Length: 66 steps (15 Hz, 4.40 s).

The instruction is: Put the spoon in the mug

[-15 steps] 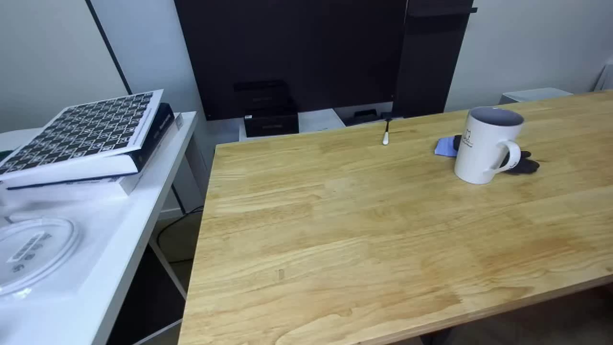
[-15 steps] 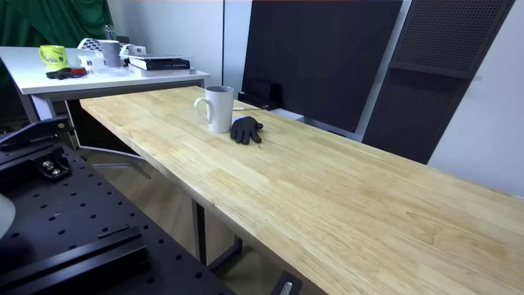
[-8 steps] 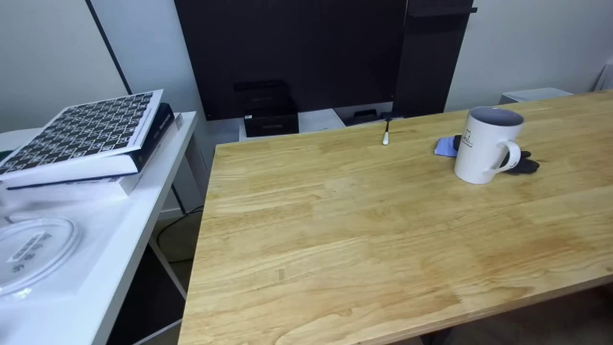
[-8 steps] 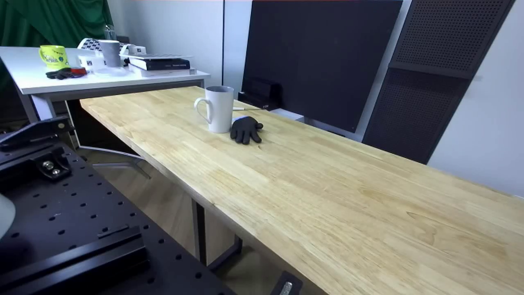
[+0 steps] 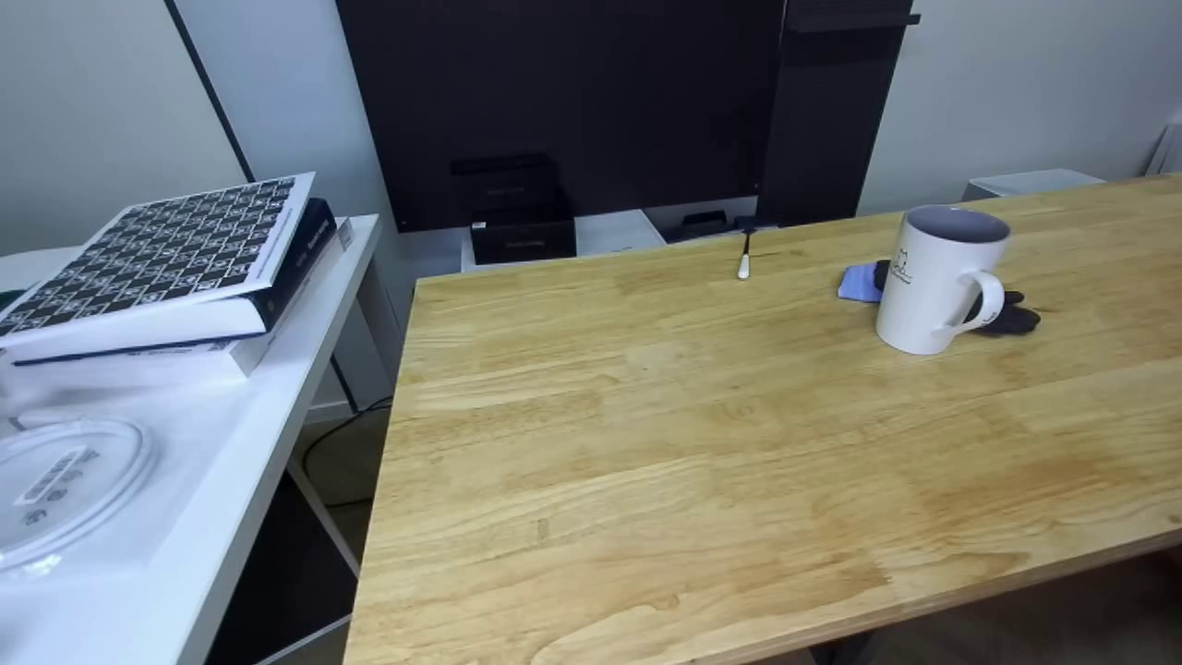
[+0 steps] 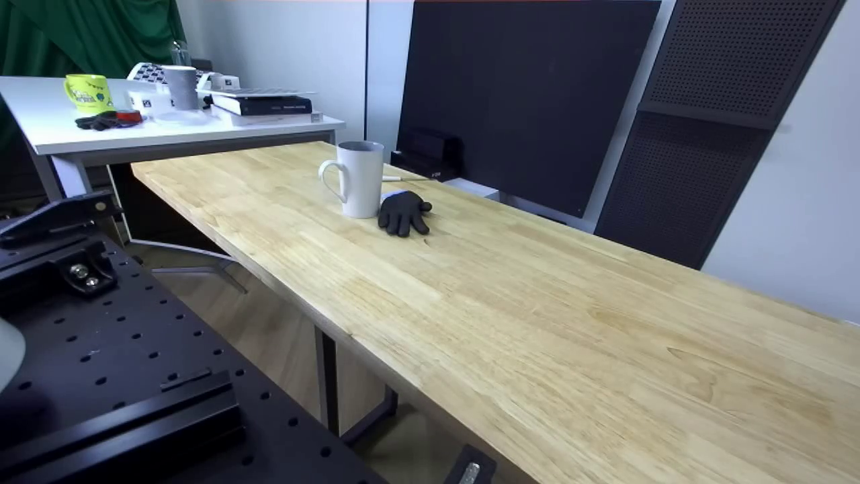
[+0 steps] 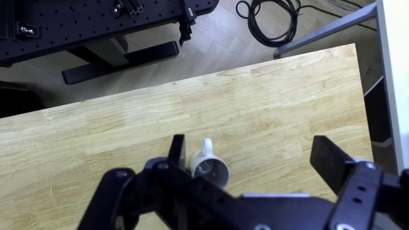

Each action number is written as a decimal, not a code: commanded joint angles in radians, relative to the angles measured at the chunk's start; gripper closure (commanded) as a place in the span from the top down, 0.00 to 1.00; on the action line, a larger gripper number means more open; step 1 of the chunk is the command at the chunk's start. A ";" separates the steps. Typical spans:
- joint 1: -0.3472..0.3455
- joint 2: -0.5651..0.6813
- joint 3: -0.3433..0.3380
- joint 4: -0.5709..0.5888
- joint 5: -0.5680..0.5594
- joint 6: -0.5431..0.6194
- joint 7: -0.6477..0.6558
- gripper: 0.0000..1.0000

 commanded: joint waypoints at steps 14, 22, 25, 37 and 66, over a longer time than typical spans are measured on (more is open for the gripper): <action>-0.065 0.494 -0.100 0.646 -0.206 0.084 0.050 1.00; 0.010 0.780 -0.113 1.026 -0.238 -0.044 0.080 1.00; 0.032 0.865 -0.122 1.155 -0.219 -0.067 0.132 1.00; 0.118 1.136 -0.116 1.473 -0.203 -0.167 0.405 1.00; 0.176 1.264 -0.086 1.339 -0.173 0.043 0.355 1.00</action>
